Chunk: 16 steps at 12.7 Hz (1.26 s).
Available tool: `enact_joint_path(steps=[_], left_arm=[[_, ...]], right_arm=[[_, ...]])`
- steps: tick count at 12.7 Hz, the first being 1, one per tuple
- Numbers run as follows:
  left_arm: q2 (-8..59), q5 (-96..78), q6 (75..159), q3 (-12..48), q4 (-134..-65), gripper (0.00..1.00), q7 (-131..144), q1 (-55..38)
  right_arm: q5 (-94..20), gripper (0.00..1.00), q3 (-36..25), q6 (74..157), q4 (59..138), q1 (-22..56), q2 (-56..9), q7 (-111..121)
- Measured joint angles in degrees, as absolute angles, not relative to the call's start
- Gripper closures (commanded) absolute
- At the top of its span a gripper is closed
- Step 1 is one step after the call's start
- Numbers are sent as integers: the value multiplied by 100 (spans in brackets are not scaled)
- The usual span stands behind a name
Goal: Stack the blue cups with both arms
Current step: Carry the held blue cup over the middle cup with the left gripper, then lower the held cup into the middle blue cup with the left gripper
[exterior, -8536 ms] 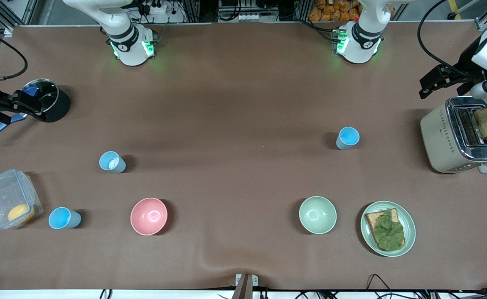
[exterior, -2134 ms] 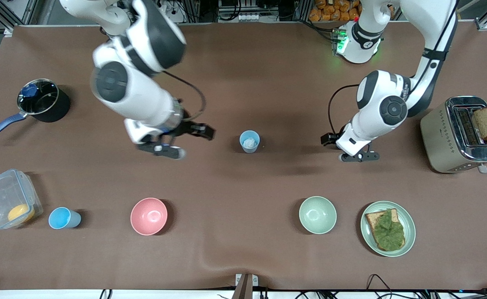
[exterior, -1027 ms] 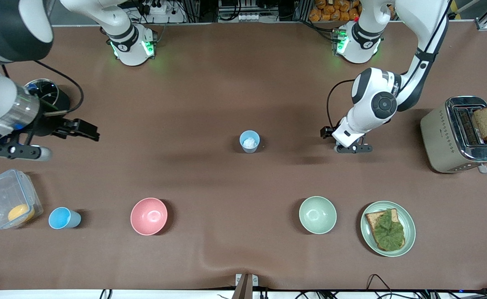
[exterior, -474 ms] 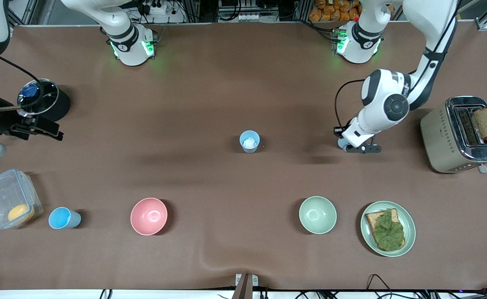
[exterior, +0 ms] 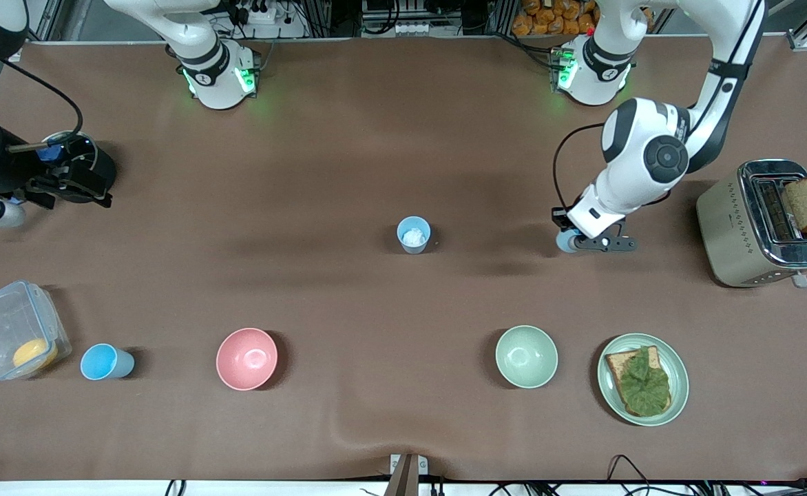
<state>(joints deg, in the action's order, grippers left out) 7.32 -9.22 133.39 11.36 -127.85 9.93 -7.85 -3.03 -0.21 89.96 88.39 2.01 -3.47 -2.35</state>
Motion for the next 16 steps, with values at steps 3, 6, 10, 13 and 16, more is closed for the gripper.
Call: enact_joint_path(steps=[3,6,10,13,16], left_arm=[[671,-1097,13028,1167,-12080,100,1276,-1245],[768,-1098,12912,1177,-11523,100,1910,-1808],[1263,-1098,12775,1176,-10819,100,3060,-2635],[1626,-1098,12770,1131,-10437,100,3739,-3141],[2113,-1098,12767,823,-9926,100,4298,-3804]], right_arm=[[-298,0,-21,8996,8898,169,-349,-237],[-296,0,-15,8992,8923,167,-349,-237],[-295,0,-12,8979,8925,160,-349,-237],[-295,0,-2,8951,8927,160,-349,-239],[-295,0,2,8935,8927,159,-349,-239]])
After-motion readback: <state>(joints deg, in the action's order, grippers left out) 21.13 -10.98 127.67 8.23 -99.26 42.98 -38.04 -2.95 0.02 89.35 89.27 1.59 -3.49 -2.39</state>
